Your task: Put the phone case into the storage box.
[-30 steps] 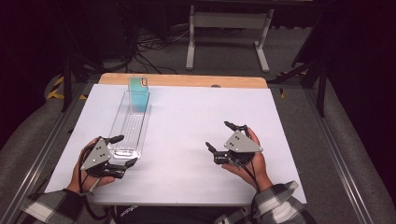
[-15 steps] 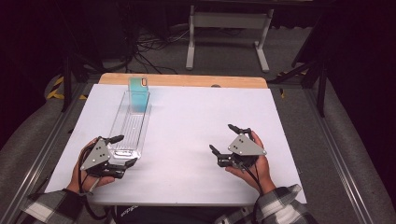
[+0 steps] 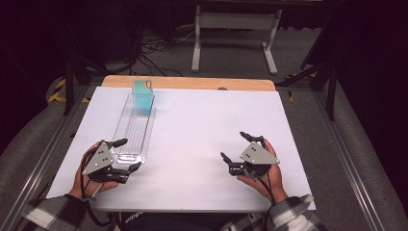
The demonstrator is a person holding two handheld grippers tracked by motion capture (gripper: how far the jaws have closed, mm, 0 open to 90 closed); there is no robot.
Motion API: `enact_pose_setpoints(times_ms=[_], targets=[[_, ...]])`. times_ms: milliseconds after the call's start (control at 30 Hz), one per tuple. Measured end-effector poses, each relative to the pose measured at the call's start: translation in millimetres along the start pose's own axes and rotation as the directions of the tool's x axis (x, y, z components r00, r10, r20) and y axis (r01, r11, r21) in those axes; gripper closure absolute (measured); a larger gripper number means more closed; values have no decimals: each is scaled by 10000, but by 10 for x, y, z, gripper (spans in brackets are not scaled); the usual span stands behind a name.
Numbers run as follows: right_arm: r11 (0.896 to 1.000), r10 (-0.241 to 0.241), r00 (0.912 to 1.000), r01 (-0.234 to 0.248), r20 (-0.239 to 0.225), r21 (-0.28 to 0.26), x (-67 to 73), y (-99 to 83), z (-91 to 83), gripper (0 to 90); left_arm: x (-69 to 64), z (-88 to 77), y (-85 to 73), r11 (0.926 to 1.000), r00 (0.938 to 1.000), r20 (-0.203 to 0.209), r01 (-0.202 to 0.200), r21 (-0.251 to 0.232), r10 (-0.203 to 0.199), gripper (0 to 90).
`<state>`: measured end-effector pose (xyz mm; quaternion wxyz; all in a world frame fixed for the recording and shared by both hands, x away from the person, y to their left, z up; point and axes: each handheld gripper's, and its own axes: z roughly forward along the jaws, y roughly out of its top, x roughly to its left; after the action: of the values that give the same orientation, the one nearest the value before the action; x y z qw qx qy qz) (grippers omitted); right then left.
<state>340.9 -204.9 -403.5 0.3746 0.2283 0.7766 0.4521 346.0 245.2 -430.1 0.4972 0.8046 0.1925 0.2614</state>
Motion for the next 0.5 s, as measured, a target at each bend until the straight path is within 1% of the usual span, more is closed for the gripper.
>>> enact_pose_setpoints(times_ms=[100, 267, 300, 333, 433, 467, 500], targets=[[9998, 162, 9999, -162, 15, 71, -10, -43, -21, 118, 2, 3, 5, 10000, 10000, 11, 45, 10, -45, 127], [9995, 213, 9997, -214, 79, 223, -9, -115, -72, 104, 10, 12, 9, 9999, 10000, 16, -98, 61, 98, 123], [9992, 271, 9996, -273, 67, 288, -6, -136, -86, 99, 0, 15, 9, 10000, 10000, 57, -18, 42, 18, 123], [9989, 250, 9995, -258, 196, 395, 9, -164, -108, 79, -8, 17, 9, 10000, 10000, 31, 7, 0, -7, 121], [9987, 309, 9995, -314, 119, 407, 8, -191, -135, 76, -6, 17, 9, 10000, 10000, 30, 23, -2, -23, 118], [9985, 400, 9991, -404, 108, 370, 8, -204, -149, 70, 0, 13, 12, 10000, 10000, -8, -50, 34, 50, 110], [9981, 486, 9987, -491, 149, 377, 11, -220, -163, 65, -4, 16, 12, 10000, 10000, 24, 30, 21, -30, 109]])
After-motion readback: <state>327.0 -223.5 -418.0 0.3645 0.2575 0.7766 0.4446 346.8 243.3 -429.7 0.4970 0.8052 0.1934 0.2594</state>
